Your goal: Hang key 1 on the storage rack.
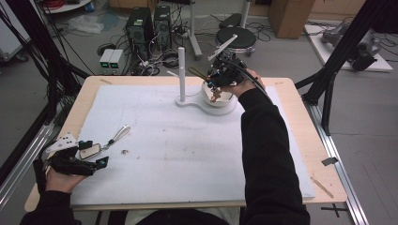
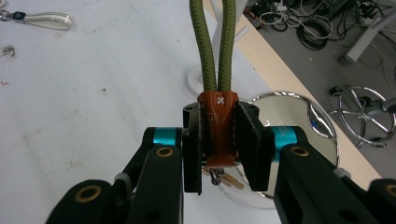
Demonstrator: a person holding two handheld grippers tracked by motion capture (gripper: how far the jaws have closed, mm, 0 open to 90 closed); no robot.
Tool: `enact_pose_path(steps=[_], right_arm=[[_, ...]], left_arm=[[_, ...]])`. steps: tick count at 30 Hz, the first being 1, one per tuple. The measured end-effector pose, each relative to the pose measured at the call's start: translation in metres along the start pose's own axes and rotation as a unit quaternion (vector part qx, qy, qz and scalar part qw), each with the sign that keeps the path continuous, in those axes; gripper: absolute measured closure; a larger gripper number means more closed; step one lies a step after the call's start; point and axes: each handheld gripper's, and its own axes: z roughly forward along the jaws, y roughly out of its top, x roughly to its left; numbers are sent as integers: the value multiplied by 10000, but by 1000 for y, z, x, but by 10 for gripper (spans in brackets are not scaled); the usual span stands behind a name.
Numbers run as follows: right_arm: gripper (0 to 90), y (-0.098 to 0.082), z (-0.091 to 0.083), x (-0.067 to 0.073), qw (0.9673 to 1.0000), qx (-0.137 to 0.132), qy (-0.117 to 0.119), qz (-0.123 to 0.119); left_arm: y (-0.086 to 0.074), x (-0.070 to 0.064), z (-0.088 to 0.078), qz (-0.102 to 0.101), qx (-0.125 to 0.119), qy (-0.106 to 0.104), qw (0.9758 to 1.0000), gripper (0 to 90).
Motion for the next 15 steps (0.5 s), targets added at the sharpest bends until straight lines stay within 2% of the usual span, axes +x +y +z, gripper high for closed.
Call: enact_pose_path(steps=[8,11,15], right_arm=[[726,17,10,2,9999,-73,-28,-73],[725,22,17,4,9999,-8,-71,-102],[721,26,25,5,10000,-25,-92,-22]], left_arm=[[-1,1,-1,-37,-20,11,10000,23],[-1,1,-1,-37,-24,5,10000,23],[-1,1,-1,-48,-24,-9,10000,23]])
